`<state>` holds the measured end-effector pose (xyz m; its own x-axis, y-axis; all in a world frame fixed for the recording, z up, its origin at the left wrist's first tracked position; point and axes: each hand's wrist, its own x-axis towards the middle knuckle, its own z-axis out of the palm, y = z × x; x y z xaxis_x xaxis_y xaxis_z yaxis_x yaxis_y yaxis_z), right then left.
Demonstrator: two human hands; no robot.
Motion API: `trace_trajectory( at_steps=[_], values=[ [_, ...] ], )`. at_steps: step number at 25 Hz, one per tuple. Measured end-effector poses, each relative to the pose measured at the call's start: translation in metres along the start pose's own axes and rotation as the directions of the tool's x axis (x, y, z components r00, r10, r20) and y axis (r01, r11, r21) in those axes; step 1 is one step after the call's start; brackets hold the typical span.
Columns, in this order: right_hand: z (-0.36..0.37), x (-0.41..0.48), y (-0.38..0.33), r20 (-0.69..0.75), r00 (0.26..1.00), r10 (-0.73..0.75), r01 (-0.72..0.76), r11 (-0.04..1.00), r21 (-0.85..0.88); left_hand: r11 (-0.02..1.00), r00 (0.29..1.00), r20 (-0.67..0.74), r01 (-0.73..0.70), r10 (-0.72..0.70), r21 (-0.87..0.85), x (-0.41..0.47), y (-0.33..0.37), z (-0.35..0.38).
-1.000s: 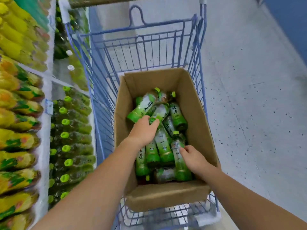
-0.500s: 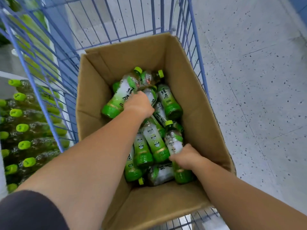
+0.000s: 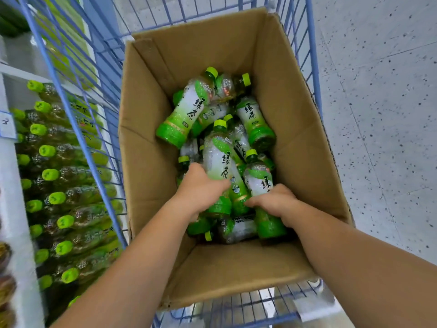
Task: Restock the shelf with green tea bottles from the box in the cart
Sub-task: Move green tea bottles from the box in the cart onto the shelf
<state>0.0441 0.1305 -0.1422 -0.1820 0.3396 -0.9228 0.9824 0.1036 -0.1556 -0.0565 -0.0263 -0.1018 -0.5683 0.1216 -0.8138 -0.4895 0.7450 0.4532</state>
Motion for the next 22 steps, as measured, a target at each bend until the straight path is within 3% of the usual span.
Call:
trace_trajectory(
  at_steps=[5,10,16,19,22],
  values=[
    [0.003,0.005,0.000,0.024,0.998,-0.066,0.063,0.992,0.105,0.976,0.976,0.155,0.171,-0.150,-0.132,0.005,-0.046,0.015],
    [0.002,0.016,-0.003,0.079,0.992,-0.102,0.080,0.968,0.238,0.953,0.974,0.159,0.196,-0.162,-0.231,0.014,-0.051,0.016],
    [0.001,-0.005,-0.015,0.129,0.961,-0.243,0.186,0.920,0.346,0.929,0.971,0.193,0.199,-0.143,-0.312,0.022,-0.050,0.020],
    [-0.003,-0.010,-0.022,0.070,0.930,-0.360,0.314,0.881,0.353,0.915,0.983,0.133,0.170,-0.129,-0.367,0.008,-0.038,0.021],
    [-0.007,-0.017,-0.026,0.006,0.898,-0.440,0.415,0.852,0.318,0.919,0.997,-0.022,0.063,-0.078,-0.390,-0.014,-0.030,0.015]
  ],
)
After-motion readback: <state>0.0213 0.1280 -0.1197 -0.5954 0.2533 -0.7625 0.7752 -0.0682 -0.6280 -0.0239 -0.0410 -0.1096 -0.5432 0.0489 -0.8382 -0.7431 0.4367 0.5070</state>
